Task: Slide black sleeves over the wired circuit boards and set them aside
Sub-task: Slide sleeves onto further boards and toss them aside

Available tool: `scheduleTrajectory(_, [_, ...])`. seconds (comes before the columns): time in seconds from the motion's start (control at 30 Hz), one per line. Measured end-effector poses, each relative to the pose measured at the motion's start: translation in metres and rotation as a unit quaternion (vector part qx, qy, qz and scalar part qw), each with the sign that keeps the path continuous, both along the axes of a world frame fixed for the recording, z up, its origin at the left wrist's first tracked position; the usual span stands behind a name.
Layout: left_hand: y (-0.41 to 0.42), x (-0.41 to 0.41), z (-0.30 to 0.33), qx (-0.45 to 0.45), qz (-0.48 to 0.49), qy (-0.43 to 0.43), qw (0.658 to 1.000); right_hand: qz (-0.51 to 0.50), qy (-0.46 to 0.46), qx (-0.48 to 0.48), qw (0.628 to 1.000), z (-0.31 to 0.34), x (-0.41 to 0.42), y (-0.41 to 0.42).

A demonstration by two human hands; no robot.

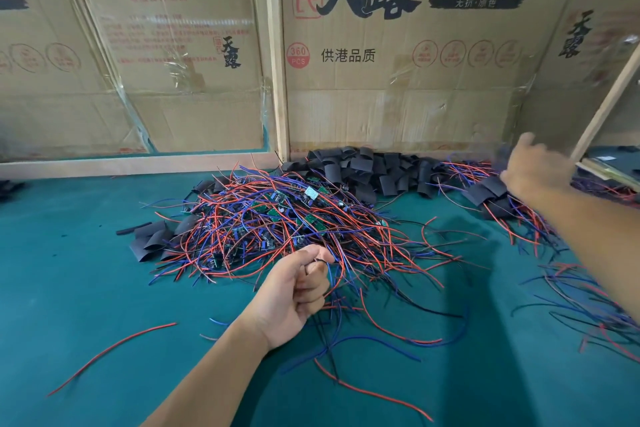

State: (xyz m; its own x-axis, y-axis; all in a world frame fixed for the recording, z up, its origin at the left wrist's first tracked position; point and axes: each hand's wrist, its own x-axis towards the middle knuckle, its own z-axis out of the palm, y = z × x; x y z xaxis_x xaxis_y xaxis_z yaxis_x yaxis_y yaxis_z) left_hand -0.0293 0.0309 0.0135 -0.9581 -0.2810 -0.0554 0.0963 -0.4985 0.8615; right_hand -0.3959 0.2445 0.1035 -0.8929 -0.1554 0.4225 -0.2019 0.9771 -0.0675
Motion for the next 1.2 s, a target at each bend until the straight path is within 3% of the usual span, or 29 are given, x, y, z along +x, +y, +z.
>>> scheduleTrajectory(0.1, [-0.002,0.0,-0.002,-0.004,-0.013,0.003,1.0,0.1,-0.073,0.013,0.992,-0.015,0.013,-0.025])
scheduleTrajectory(0.17, [-0.003,0.0,-0.003,-0.005,-0.018,0.001,1.0,0.196,-0.138,0.056,0.969,-0.025,0.022,-0.047])
scheduleTrajectory(0.23, [-0.004,-0.001,-0.003,-0.014,-0.018,-0.004,1.0,0.231,-0.193,0.084,0.95,-0.038,0.031,-0.067])
scheduleTrajectory(0.4, [-0.004,0.0,-0.004,-0.027,-0.017,-0.008,0.999,0.218,-0.258,0.114,0.934,-0.062,0.039,-0.092])
scheduleTrajectory(0.57, [-0.004,0.0,-0.003,-0.035,-0.017,-0.012,0.999,0.196,-0.244,0.082,0.946,-0.056,0.055,-0.093])
scheduleTrajectory(0.63, [-0.003,-0.001,-0.002,-0.041,-0.015,-0.016,0.999,0.187,-0.223,0.044,0.956,-0.046,0.077,-0.093])
scheduleTrajectory(0.73, [0.0,-0.003,-0.001,-0.047,0.003,-0.032,0.998,0.236,-0.163,-0.115,0.951,-0.038,0.136,-0.091])
scheduleTrajectory(0.83, [0.003,-0.007,0.002,-0.014,0.025,-0.062,0.998,0.421,-0.152,-0.244,0.86,-0.036,0.224,-0.079])
scheduleTrajectory(0.93, [0.007,-0.007,0.002,-0.014,0.068,-0.065,0.995,0.565,-0.168,-0.218,0.778,-0.047,0.283,-0.069])
scheduleTrajectory(1.07, [0.009,-0.004,-0.002,-0.028,0.159,-0.041,0.986,0.551,-0.182,-0.261,0.772,-0.069,0.289,-0.061])
scheduleTrajectory(1.2, [0.01,-0.002,-0.002,-0.244,0.191,-0.037,0.95,0.501,-0.15,-0.339,0.782,-0.083,0.286,-0.061])
